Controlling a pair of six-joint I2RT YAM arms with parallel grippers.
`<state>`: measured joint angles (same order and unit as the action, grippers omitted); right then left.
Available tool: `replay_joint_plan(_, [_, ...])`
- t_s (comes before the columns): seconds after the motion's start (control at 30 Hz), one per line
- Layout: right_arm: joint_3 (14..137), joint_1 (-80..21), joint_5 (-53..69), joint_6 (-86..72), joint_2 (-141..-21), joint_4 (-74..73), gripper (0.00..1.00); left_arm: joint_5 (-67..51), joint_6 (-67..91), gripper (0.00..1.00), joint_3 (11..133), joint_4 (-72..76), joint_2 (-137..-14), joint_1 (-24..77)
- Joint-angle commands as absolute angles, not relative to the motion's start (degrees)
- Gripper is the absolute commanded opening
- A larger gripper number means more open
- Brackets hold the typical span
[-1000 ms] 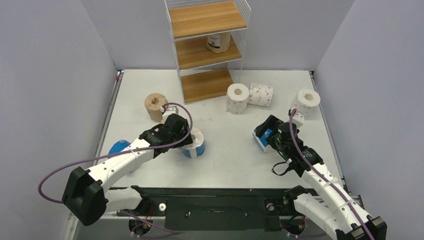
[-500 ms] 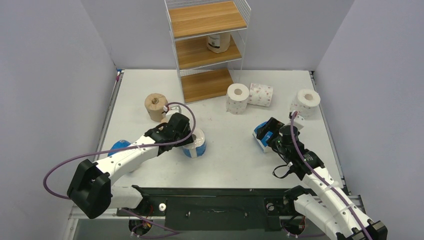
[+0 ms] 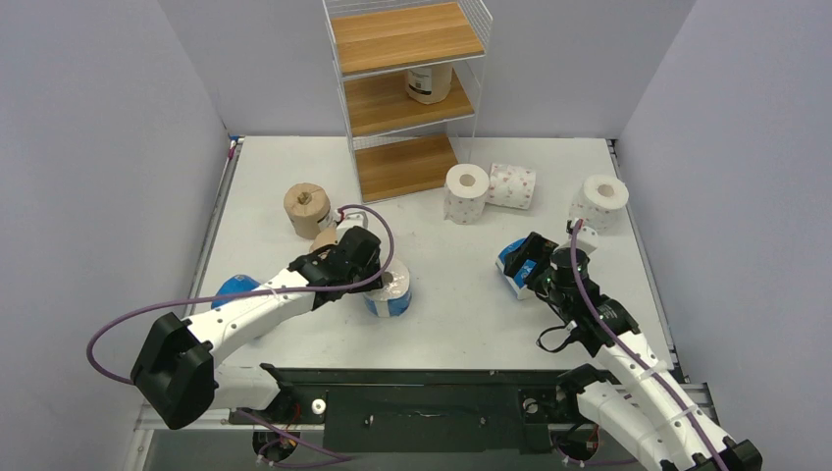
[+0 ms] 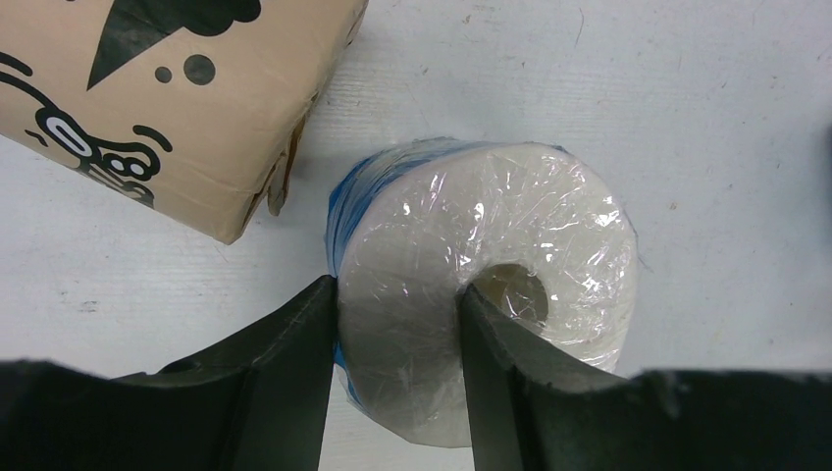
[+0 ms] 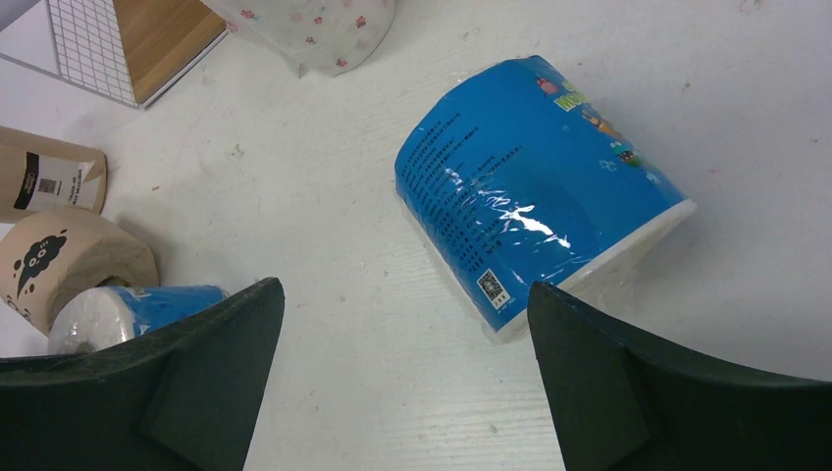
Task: Place and organize the paper towels onto the shelf
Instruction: Adjust the paper towel at the center of the board.
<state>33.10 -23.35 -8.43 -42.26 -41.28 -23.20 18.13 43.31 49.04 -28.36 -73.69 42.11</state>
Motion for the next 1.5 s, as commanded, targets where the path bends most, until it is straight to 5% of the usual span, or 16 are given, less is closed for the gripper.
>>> replay_joint_plan(0.0, [36.1, -23.7, -6.3, -40.1, -40.4, -22.8, 0.90, 18.0, 42.0, 0.36, 51.3, -28.1, -71.1, 43.2])
replay_joint_plan(1.03, [44.5, -24.4, -5.7, -36.8, -45.0, -25.2, 0.90, 13.0, 37.2, 0.35, 62.9, -22.2, -84.8, 49.1])
replay_joint_plan(1.47, [46.2, -25.3, -12.1, -37.9, -45.4, -26.4, 0.90, 14.7, 35.5, 0.67, 66.0, -26.6, -83.5, 49.2])
